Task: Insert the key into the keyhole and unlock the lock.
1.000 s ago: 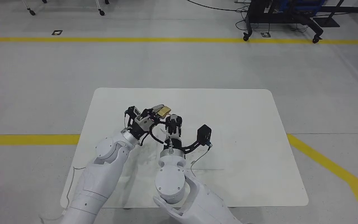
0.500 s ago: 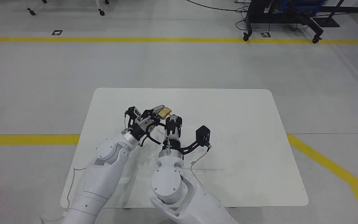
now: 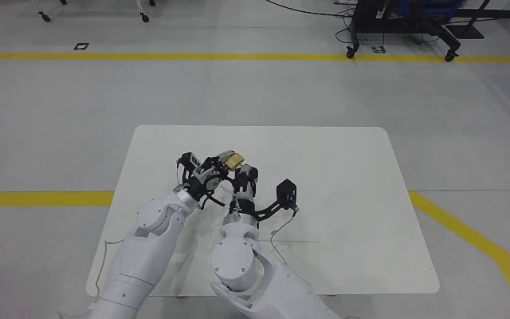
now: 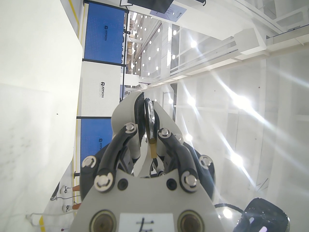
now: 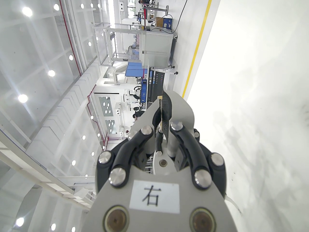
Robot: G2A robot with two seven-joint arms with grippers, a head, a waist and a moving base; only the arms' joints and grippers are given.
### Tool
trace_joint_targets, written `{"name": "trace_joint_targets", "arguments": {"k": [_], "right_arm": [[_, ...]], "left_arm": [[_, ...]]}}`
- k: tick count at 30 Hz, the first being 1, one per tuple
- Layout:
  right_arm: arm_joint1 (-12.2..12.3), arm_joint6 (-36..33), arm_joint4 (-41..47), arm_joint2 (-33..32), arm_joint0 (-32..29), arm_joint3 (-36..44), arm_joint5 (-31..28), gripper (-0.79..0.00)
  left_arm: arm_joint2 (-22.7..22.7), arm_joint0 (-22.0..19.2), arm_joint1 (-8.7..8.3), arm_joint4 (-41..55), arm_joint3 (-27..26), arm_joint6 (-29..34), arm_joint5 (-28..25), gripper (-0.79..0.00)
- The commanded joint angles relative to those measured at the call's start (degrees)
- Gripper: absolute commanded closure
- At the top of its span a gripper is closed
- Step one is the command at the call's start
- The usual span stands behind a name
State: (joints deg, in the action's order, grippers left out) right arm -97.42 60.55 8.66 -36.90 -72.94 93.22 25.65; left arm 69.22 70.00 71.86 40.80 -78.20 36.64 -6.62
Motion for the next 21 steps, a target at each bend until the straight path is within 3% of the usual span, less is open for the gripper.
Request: {"name": "trace_joint_targets", "arguments": {"k": [1, 18, 20, 21], "right_arm": [[-0.08, 0.08, 0.39, 0.07, 0.15, -0.20, 0.39, 0.000], [-0.63, 0.72, 1.20, 0.52, 1.09, -1.32, 2.73, 0.000], [-0.66, 0.77, 1.24, 0.42, 1.07, -1.21, 2.75, -0.065], [-0.65, 0.74, 1.26, 0.43, 1.06, -1.10, 2.67, -0.135]], "left_arm": [[-0.02, 0.13, 0.01, -0.51, -0.28, -0.18, -0.17, 0.000], [0.32, 1.10, 0.12, -2.11, -1.15, -0.61, -0.50, 0.000], [0.36, 1.15, 0.13, -2.15, -1.17, -0.58, -0.51, 0.000], [0.41, 1.18, 0.14, -2.13, -1.17, -0.59, -0.54, 0.000]]}}
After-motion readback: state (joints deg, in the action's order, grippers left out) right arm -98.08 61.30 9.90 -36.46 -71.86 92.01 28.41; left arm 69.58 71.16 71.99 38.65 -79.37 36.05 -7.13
